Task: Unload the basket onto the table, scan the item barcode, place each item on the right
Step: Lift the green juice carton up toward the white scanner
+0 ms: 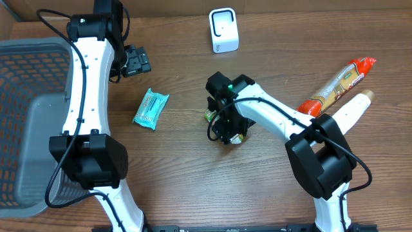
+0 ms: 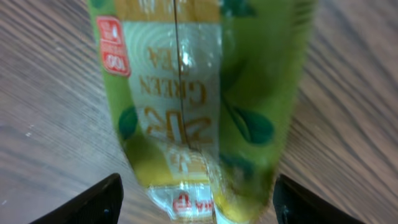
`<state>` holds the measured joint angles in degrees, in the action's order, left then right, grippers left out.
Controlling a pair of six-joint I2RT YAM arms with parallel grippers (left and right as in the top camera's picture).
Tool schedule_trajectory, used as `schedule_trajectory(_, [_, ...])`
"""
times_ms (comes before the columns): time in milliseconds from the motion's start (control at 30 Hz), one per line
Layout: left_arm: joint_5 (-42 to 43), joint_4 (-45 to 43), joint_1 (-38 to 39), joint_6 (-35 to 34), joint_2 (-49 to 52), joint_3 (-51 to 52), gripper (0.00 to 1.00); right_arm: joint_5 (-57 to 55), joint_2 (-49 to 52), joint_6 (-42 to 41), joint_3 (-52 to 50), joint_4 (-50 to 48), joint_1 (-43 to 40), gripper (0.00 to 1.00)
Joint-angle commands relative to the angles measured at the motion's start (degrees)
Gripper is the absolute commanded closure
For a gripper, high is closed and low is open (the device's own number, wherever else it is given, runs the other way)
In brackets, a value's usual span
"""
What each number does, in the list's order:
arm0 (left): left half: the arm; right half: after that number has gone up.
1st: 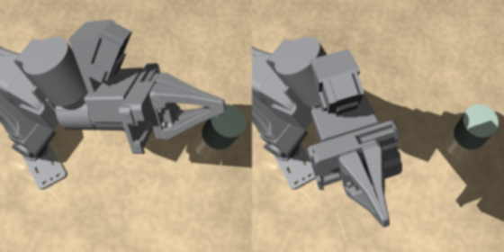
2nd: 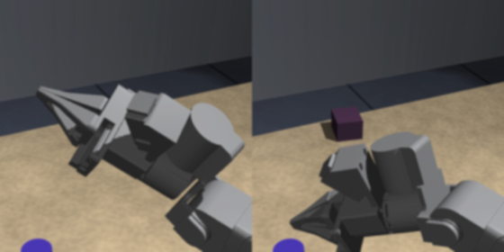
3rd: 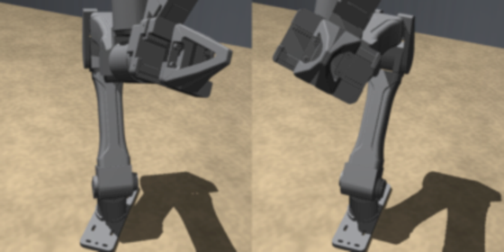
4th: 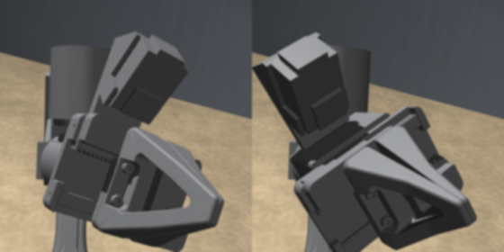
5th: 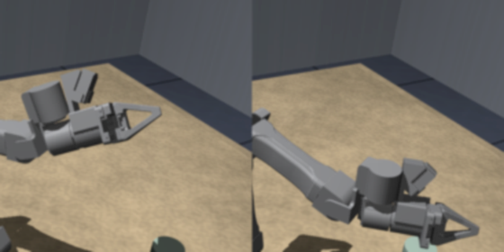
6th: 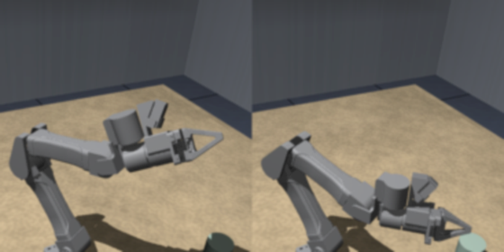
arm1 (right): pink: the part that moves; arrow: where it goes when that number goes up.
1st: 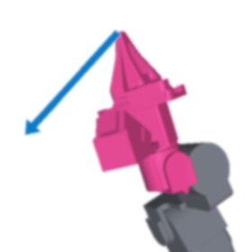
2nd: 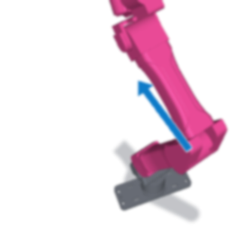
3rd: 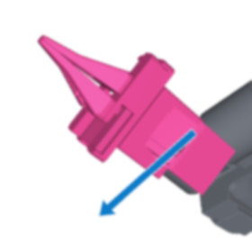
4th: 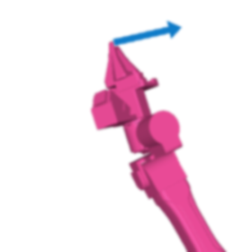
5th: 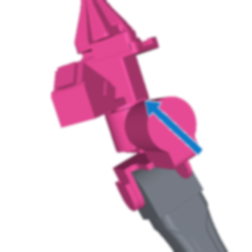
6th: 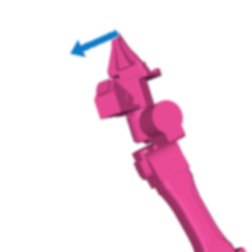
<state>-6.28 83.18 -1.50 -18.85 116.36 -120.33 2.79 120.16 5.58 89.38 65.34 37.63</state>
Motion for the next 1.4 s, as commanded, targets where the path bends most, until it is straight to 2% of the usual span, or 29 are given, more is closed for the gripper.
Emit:
schedule_trajectory(0, [-0.5,0.1,0.0,1.1,0.5,0.2,0.0,0.7,-1.2,0.9,-3.0,-2.4,-0.2,0.24])
schedule_trajectory(133, [-0.5,0.1,0.0,1.1,0.5,0.2,0.01,0.5,-1.2,0.9,-5.1,-5.1,-0.2,0.36])
schedule_trajectory(233, [-0.5,0.1,0.0,1.1,0.5,0.2,0.0,-0.2,-1.2,0.9,-5.1,-5.6,-0.2,0.59])
schedule_trajectory(267, [-0.5,0.1,0.0,1.1,0.5,0.2,0.01,-0.4,-1.2,0.9,-5.0,-5.7,-0.3,0.73])
schedule_trajectory(467, [-0.5,0.1,0.0,1.1,0.5,0.2,0.01,0.1,-1.2,0.4,-3.4,-4.1,-0.3,0.95])
schedule_trajectory(667, [-0.5,0.1,0.0,1.1,0.5,0.2,0.01,8.4,-2.8,1.0,3.0,-0.1,-2.1,0.96])
schedule_trajectory(800, [-0.5,0.1,0.0,1.1,0.5,0.2,0.0,19.2,-5.7,3.5,8.2,3.0,-5.6,0.96])
schedule_trajectory(933, [-0.5,0.1,0.0,1.1,0.5,0.2,0.0,35.2,-9.0,5.4,12.0,4.0,-11.9,0.96])
schedule_trajectory(1000, [-0.5,0.1,0.0,1.1,0.5,0.2,0.0,48.2,-10.4,5.4,12.9,3.5,-16.7,0.96])
schedule_trajectory(1167, [-0.5,0.1,0.0,1.1,0.5,0.2,0.01,71.8,-11.1,7.0,12.9,3.1,-25.0,0.96])
schedule_trajectory(1267, [-0.5,0.1,0.0,1.1,0.5,0.2,0.0,82.0,-11.2,8.1,12.9,3.0,-28.4,0.96])
schedule_trajectory(1367, [-0.5,0.1,0.0,1.1,0.5,0.2,0.0,87.0,-11.2,8.0,12.9,1.9,-30.0,0.96])
